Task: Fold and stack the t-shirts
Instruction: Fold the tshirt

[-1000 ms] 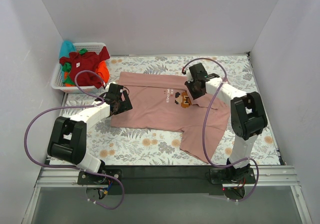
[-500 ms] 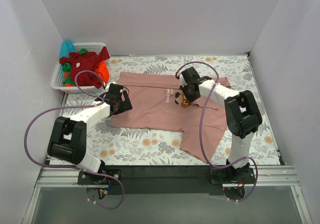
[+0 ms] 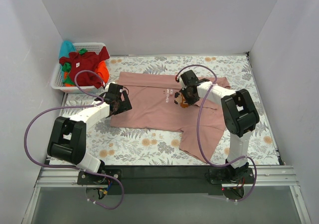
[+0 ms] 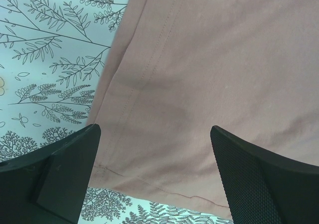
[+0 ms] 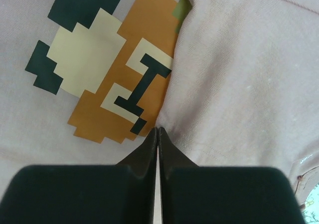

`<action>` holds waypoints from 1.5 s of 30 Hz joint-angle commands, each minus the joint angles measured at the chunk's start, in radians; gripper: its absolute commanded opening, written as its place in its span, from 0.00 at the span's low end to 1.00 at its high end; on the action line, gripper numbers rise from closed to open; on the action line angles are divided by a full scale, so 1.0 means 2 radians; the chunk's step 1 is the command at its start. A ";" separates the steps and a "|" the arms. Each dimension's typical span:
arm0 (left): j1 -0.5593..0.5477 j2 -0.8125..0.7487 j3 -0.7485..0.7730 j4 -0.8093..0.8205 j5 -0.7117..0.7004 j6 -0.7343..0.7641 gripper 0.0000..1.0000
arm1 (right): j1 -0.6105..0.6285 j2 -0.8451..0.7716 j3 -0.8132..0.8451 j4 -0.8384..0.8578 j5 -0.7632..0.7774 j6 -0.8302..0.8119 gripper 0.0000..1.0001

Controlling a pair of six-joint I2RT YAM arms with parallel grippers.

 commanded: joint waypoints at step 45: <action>0.032 0.304 0.361 0.004 -0.013 -0.012 0.91 | -0.347 0.021 0.018 0.221 -0.305 0.226 0.45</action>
